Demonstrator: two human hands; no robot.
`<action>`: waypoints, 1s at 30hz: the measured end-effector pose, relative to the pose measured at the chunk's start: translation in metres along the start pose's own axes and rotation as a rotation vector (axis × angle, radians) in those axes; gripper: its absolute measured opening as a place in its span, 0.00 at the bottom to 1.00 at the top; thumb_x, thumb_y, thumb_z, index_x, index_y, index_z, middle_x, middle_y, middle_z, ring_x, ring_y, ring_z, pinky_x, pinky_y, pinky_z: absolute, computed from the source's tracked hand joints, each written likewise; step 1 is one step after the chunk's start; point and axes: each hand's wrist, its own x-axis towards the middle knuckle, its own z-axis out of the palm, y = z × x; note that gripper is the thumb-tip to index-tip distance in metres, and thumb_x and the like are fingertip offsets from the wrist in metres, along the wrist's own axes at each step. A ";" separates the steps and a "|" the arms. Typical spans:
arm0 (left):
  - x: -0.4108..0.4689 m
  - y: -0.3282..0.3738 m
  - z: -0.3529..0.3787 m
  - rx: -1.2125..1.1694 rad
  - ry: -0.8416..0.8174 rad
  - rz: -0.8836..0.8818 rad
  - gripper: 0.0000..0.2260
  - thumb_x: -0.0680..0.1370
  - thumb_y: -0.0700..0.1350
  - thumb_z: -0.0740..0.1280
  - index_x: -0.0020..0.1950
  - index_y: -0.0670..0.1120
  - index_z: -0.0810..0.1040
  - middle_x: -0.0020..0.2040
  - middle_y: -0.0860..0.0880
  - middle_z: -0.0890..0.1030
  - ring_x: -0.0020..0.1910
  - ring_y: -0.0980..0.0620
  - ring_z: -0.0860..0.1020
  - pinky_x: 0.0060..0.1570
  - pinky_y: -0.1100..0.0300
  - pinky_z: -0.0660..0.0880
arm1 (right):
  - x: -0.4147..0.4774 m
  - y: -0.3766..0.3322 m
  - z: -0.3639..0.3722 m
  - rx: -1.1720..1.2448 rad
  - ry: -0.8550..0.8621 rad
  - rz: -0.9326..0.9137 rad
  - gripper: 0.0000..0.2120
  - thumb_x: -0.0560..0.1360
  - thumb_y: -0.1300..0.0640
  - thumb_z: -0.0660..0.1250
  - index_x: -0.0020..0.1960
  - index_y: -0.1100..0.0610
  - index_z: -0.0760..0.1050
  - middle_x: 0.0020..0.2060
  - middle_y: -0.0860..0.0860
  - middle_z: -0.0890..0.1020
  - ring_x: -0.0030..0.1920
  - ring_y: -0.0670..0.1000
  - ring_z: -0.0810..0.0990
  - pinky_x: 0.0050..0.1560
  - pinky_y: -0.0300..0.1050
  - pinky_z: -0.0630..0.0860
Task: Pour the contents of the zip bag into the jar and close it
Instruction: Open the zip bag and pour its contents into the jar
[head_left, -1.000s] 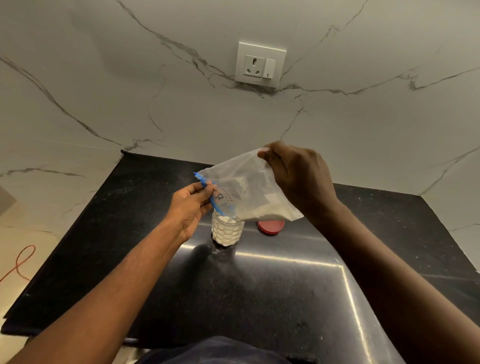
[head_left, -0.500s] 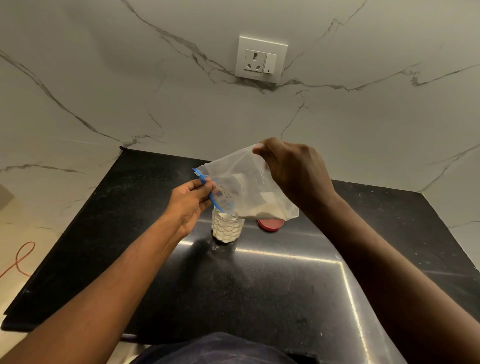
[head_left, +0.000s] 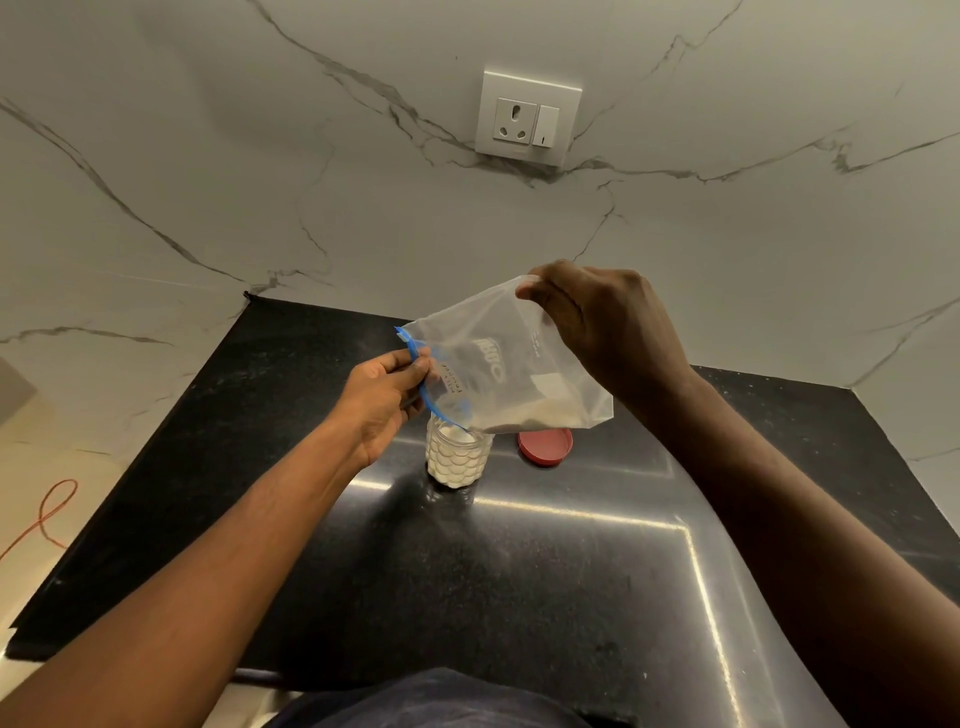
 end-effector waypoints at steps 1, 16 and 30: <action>0.001 0.000 0.000 0.004 -0.004 0.003 0.07 0.83 0.40 0.68 0.59 0.46 0.84 0.50 0.49 0.89 0.48 0.53 0.88 0.45 0.59 0.84 | 0.001 0.001 0.000 0.006 -0.001 0.004 0.12 0.84 0.54 0.68 0.55 0.61 0.85 0.40 0.56 0.88 0.35 0.57 0.85 0.35 0.52 0.80; 0.001 -0.002 0.001 0.041 -0.025 0.005 0.09 0.84 0.40 0.67 0.62 0.44 0.83 0.55 0.46 0.88 0.53 0.51 0.86 0.45 0.61 0.84 | 0.009 0.006 0.009 0.209 0.062 0.177 0.07 0.79 0.52 0.74 0.49 0.56 0.87 0.31 0.45 0.79 0.30 0.38 0.74 0.33 0.39 0.72; 0.001 -0.002 0.001 -0.013 0.022 -0.012 0.10 0.84 0.38 0.66 0.64 0.41 0.81 0.57 0.43 0.86 0.56 0.48 0.85 0.54 0.54 0.83 | 0.006 -0.001 0.009 0.175 -0.012 0.278 0.15 0.77 0.40 0.73 0.52 0.50 0.85 0.34 0.37 0.77 0.30 0.34 0.76 0.33 0.30 0.65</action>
